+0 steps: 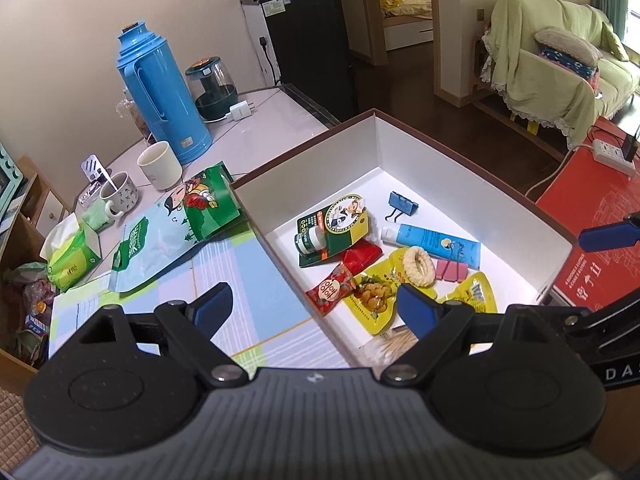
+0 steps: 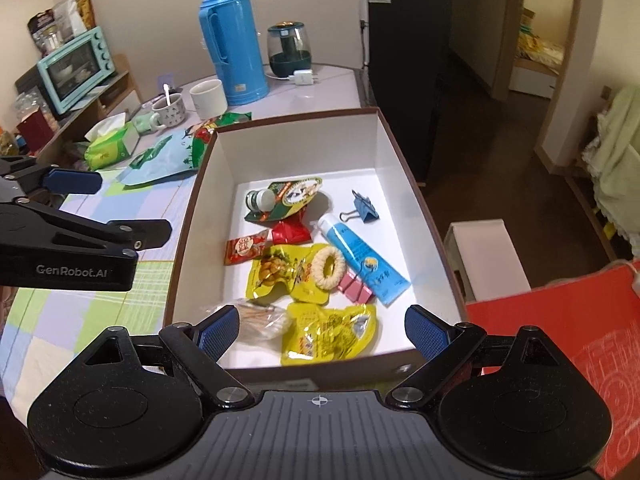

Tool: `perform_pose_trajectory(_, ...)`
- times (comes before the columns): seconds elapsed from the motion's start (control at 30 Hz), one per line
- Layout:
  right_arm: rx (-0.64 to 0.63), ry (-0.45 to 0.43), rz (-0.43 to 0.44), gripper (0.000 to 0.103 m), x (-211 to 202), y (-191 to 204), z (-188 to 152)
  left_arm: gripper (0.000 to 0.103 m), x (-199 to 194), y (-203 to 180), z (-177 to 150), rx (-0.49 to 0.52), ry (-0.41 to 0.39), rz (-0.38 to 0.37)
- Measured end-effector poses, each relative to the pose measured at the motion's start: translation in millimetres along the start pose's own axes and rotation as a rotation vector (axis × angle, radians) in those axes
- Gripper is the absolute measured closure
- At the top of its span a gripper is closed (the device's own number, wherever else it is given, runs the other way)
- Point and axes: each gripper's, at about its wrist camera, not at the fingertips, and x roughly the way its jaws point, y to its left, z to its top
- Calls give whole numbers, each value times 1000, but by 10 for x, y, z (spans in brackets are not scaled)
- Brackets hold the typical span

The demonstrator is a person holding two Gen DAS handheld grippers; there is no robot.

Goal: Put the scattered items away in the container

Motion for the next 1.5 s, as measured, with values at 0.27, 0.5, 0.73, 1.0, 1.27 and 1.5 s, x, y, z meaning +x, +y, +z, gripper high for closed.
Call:
perform_pose_trajectory(0.27,33,-15,-29,11,-134,144,-138,16,-182,52,-141,24,-26,-14)
perform_pose_trajectory(0.5,64,-30,-51,11,-263,263,-302,16,-319,43,-265,47,-52,-40)
perform_pose_trajectory(0.73,99,-33,-78,11,-366,369,-486,16,-411,14,-428,75,-62,-64)
perform_pose_trajectory(1.0,135,-18,-96,11,-435,465,-665,16,-469,-14,-601,103,-56,-97)
perform_pose_trajectory(1.27,170,2,-109,11,-468,546,-824,16,-507,-65,-743,139,-49,-125)
perform_pose_trajectory(1.5,200,8,-118,11,-497,587,-914,16,-533,-57,-826,158,-47,-138)
